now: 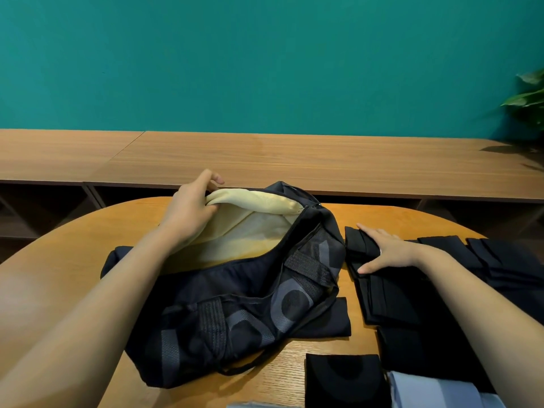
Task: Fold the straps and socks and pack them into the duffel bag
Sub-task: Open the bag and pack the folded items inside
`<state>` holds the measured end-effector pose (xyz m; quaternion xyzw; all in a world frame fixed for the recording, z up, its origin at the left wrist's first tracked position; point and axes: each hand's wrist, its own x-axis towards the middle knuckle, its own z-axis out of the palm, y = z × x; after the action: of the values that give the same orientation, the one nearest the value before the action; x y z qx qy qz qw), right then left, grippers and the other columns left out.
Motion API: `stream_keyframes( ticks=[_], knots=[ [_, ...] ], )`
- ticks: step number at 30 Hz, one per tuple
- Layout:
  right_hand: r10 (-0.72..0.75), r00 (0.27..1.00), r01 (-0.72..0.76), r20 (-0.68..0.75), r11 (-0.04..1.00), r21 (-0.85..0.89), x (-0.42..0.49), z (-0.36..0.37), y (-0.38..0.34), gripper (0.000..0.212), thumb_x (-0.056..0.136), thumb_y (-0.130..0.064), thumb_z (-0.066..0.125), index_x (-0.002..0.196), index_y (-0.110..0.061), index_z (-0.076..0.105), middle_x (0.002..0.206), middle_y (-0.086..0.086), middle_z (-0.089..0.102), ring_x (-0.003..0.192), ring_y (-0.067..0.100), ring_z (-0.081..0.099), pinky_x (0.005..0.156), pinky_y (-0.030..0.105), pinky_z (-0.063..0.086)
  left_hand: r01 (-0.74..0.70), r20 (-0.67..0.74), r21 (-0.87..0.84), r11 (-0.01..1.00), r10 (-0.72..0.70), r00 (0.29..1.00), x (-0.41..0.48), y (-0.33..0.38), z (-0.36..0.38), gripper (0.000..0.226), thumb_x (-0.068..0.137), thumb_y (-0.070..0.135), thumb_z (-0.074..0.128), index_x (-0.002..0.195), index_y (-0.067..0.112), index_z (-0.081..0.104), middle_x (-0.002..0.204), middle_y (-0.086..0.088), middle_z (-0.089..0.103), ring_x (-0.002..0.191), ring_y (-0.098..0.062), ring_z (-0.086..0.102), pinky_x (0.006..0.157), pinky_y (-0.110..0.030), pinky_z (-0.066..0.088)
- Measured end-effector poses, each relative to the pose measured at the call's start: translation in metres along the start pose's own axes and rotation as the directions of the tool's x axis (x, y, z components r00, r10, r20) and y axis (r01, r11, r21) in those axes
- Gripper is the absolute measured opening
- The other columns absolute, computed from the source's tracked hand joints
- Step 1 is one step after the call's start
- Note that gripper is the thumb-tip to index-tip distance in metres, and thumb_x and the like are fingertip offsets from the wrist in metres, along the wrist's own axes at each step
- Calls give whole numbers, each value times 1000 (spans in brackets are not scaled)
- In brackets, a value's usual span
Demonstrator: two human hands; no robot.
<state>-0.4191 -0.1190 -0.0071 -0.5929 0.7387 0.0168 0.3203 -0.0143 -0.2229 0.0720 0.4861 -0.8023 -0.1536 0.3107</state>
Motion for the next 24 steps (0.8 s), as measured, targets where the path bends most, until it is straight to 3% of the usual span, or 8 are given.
stream_keyframes(
  ticks=[2, 4, 7, 10, 12, 16, 20, 24],
  knots=[
    [35, 996, -38, -88, 999, -26, 7, 7, -6, 124, 61, -72, 74, 155, -37, 0, 157, 8, 19, 142, 39, 19, 113, 53, 24, 2, -3, -2, 1000, -2, 1000, -1, 0, 0, 41, 82, -1, 61, 113, 25, 51, 93, 11, 61, 87, -21, 57, 76, -40, 48],
    [104, 970, -112, -221, 993, -26, 16, 17, -15, 115, 70, -71, 68, 155, -32, 2, 154, 14, 25, 138, 42, 25, 112, 51, 28, 6, -4, -10, 1000, -6, 1000, -1, 0, 2, 42, 82, -1, 60, 113, 25, 51, 93, 10, 61, 87, -21, 57, 76, -42, 49],
    [191, 925, -167, -328, 981, 102, 23, 25, -25, 111, 75, -70, 63, 155, -27, -1, 155, 21, 21, 140, 45, 23, 113, 52, 24, 12, -7, -19, 1000, -12, 1000, -2, -2, 3, 42, 83, 0, 59, 114, 27, 52, 93, 11, 62, 86, -21, 57, 76, -41, 49],
    [156, 977, -118, -144, 963, 241, 18, 11, -27, 127, 68, -63, 74, 154, -29, -13, 162, 17, -6, 149, 36, 1, 117, 53, 15, 3, 3, -11, 1000, -3, 1000, 0, -4, 3, 43, 82, -1, 61, 115, 26, 53, 93, 9, 62, 87, -22, 57, 78, -42, 49],
    [102, 995, -96, -24, 980, 176, 13, 1, -25, 139, 60, -55, 84, 152, -34, -19, 161, 15, -13, 149, 35, -6, 117, 53, 15, -11, 17, -14, 1000, 12, 1000, 2, -6, 1, 44, 82, -1, 63, 115, 25, 53, 91, 12, 62, 86, -21, 57, 79, -42, 49],
    [85, 987, -107, -139, 981, -163, 12, 11, -26, 139, 55, -66, 83, 154, -34, -9, 147, 20, 29, 136, 41, 30, 108, 50, 35, -45, 75, -61, 997, 50, 996, 4, -11, -2, 42, 80, 16, 78, 114, 25, 55, 91, 15, 61, 84, -15, 59, 80, -36, 47],
    [32, 985, -46, -171, 996, -79, 13, 20, -29, 137, 55, -63, 85, 154, -34, -6, 137, 18, 35, 130, 40, 35, 103, 47, 39, -78, 134, -88, 993, 89, 987, 2, -12, -6, 44, 73, 36, 81, 111, 27, 60, 96, 17, 62, 86, 3, 57, 75, -11, 41],
    [23, 973, -43, -229, 996, -83, 10, 22, -32, 123, 62, -53, 81, 154, -35, 0, 124, 16, 42, 120, 40, 41, 99, 47, 42, -57, 136, -120, 991, 74, 988, -1, -8, -10, 40, 72, 42, 80, 107, 31, 61, 94, 21, 63, 85, 9, 56, 73, -6, 39]
  ],
)
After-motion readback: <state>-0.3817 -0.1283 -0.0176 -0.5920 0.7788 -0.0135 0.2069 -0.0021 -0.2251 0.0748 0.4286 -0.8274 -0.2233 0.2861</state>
